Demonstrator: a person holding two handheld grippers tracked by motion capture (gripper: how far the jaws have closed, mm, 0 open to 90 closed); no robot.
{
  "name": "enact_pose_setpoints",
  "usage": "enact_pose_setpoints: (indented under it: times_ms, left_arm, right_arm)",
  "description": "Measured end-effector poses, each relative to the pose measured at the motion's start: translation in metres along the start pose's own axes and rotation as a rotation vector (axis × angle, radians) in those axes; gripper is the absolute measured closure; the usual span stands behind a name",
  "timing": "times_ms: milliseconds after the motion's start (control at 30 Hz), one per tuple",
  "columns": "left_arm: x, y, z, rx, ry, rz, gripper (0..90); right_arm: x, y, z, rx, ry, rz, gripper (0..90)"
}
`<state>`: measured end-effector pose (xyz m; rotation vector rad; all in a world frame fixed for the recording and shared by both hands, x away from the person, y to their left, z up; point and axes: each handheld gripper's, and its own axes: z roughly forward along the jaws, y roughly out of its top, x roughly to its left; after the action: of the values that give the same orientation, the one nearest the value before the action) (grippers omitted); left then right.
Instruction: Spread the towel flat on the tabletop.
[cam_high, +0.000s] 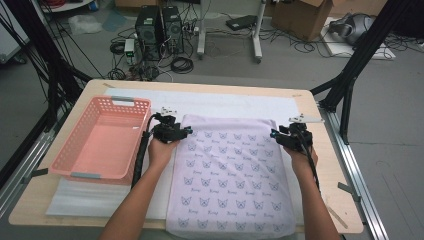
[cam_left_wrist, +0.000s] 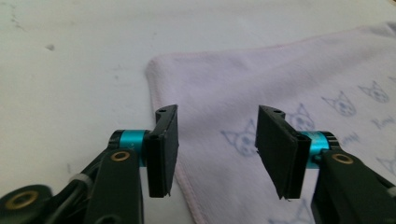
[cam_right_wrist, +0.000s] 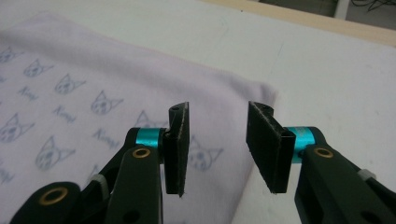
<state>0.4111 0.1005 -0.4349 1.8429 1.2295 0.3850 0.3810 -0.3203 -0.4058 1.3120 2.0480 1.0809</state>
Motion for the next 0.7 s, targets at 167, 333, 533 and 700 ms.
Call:
enact_pose_setpoints:
  times_ms: [167, 333, 533, 700]
  left_arm:
    - [-0.013, -0.017, -0.019, 0.026, -0.043, 0.055, 43.6]
    - [-0.018, -0.038, -0.042, 0.036, -0.057, 0.064, 43.7]
    - [-0.016, -0.065, -0.064, 0.047, -0.104, 0.029, 43.2]
    - [-0.018, -0.084, -0.081, 0.035, -0.141, 0.017, 44.3]
  right_arm:
    - [0.001, -0.024, -0.019, 0.009, 0.013, -0.002, 59.9]
    - [0.007, -0.054, -0.039, 0.024, 0.032, 0.009, 59.4]
    - [0.02, -0.079, -0.062, 0.052, 0.048, -0.016, 56.3]
    - [0.03, -0.095, -0.077, 0.086, 0.054, -0.035, 55.3]
